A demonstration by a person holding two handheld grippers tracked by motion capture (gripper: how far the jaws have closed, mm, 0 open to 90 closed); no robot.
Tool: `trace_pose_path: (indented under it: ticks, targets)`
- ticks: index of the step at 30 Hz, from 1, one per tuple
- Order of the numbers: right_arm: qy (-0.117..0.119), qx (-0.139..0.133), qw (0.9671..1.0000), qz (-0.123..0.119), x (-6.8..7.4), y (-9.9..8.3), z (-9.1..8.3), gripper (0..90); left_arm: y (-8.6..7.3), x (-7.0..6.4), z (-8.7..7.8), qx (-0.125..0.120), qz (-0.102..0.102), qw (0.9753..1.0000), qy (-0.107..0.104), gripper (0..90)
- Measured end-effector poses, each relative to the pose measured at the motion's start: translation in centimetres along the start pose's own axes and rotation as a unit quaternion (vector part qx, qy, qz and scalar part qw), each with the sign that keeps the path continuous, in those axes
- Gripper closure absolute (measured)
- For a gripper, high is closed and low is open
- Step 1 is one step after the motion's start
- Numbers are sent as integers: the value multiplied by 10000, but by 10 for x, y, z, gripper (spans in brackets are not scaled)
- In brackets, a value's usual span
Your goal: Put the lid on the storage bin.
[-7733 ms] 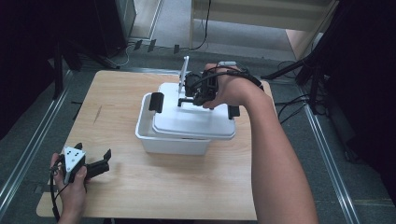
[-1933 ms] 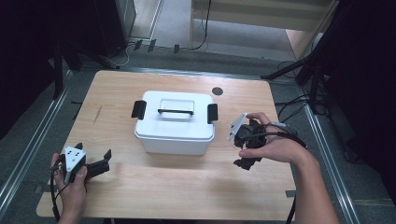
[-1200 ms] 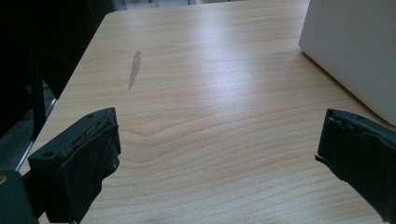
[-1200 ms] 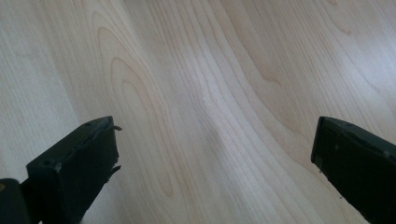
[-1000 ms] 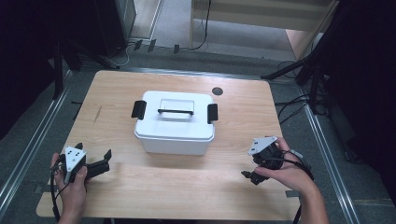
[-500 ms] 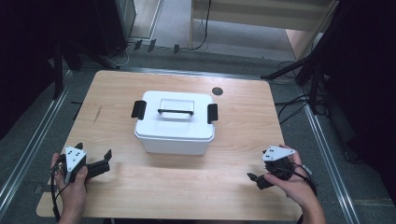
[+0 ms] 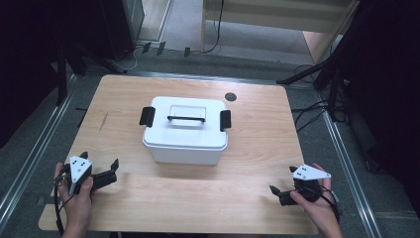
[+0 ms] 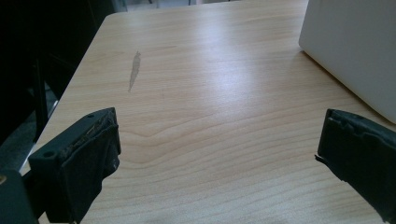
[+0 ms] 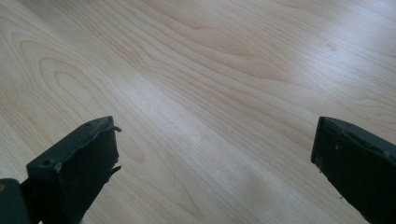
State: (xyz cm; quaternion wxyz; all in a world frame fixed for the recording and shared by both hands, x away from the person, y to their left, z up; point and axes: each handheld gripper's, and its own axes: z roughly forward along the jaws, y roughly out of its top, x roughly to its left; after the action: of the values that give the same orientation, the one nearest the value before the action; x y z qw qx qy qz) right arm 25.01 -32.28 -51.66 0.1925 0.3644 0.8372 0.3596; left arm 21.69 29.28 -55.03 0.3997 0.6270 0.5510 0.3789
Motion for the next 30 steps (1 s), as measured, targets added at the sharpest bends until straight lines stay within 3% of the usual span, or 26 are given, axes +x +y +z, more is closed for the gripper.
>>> trace_pose_path:
  ticks: [18,25,30]
  targets:
    - [-376,-518,9962,587,3,-36,-19,3,0,-1,1,55,4,10000,-24,0]
    - [-527,-732,9929,777,5,-44,-19,3,0,-1,1,60,17,10000,-21,0]
    - [-602,-939,9885,1021,7,-52,-17,4,1,-2,2,91,77,9999,-24,0]
